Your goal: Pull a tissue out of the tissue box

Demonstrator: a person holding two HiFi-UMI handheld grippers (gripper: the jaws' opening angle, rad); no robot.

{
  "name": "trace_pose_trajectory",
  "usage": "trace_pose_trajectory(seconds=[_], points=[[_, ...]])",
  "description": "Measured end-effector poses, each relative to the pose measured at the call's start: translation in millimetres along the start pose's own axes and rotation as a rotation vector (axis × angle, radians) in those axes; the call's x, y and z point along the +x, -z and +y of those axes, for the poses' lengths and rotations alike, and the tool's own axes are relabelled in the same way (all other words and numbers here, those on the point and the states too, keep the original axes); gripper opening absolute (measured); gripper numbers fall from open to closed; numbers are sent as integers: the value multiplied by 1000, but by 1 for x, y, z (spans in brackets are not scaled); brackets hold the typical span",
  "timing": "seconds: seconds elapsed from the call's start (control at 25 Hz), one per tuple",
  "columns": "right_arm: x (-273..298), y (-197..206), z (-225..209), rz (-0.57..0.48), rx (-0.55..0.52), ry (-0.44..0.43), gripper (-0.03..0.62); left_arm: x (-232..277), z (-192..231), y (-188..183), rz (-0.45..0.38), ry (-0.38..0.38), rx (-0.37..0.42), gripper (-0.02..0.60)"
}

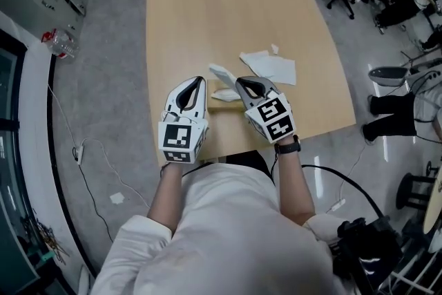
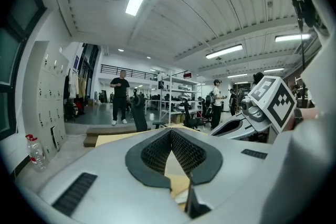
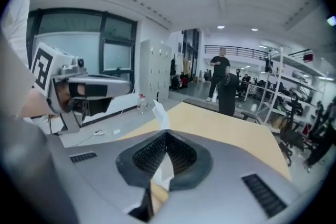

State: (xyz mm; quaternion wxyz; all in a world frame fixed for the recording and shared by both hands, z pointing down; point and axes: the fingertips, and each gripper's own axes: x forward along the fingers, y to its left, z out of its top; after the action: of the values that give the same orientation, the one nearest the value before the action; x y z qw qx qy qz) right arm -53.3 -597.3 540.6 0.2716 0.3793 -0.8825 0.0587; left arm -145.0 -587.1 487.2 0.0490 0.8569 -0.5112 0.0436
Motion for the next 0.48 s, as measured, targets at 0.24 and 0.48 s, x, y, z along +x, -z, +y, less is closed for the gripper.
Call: trace_pose_trajectory(seconds=[0.24,0.48], points=[[-38,-51,-20,-235,197,177,3,-13,0,-35,-102,-22,-35,2],[-66,-82,-19,-374,165,280,3,-18,-4,-62,-167,-28,-37,2]])
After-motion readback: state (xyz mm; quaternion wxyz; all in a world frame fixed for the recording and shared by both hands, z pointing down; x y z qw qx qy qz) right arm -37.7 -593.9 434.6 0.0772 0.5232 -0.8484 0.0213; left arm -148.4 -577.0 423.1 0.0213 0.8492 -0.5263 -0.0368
